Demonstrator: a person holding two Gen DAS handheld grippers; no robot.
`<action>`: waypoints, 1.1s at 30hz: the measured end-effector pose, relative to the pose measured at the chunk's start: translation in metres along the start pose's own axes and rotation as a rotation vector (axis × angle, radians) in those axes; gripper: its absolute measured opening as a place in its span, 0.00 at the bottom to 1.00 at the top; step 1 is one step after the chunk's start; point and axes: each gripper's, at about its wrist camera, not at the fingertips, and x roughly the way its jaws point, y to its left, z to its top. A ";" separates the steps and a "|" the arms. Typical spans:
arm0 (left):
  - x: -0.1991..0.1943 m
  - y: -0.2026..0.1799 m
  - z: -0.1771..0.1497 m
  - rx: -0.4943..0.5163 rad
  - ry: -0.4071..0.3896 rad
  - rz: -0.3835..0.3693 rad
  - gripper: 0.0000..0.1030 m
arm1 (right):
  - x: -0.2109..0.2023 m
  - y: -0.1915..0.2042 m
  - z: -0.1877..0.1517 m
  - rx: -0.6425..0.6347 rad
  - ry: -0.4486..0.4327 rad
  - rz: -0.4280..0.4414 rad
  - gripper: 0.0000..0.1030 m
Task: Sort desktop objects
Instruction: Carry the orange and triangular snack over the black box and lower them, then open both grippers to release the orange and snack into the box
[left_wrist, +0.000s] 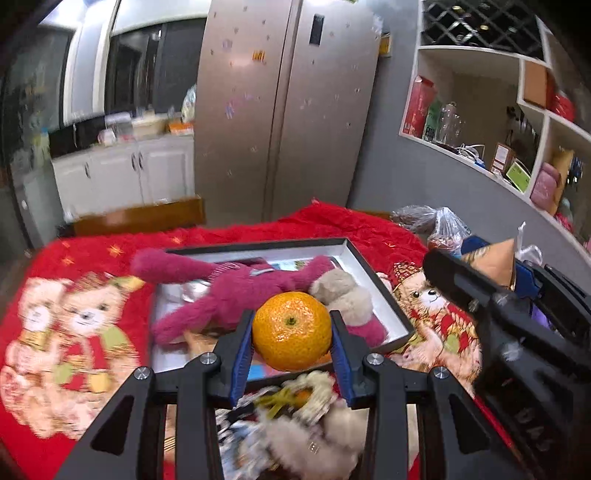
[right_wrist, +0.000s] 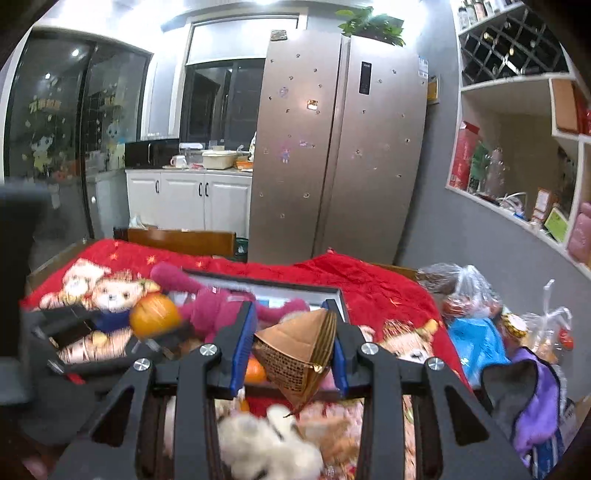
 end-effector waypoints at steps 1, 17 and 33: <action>0.008 0.001 0.001 -0.003 0.002 0.006 0.38 | 0.006 -0.005 0.002 0.023 0.000 0.016 0.36; 0.077 0.019 -0.019 -0.005 0.136 0.006 0.38 | 0.104 -0.060 -0.048 0.147 0.234 0.128 0.36; 0.088 0.022 -0.027 -0.010 0.159 0.025 0.38 | 0.128 -0.077 -0.064 0.200 0.269 0.093 0.36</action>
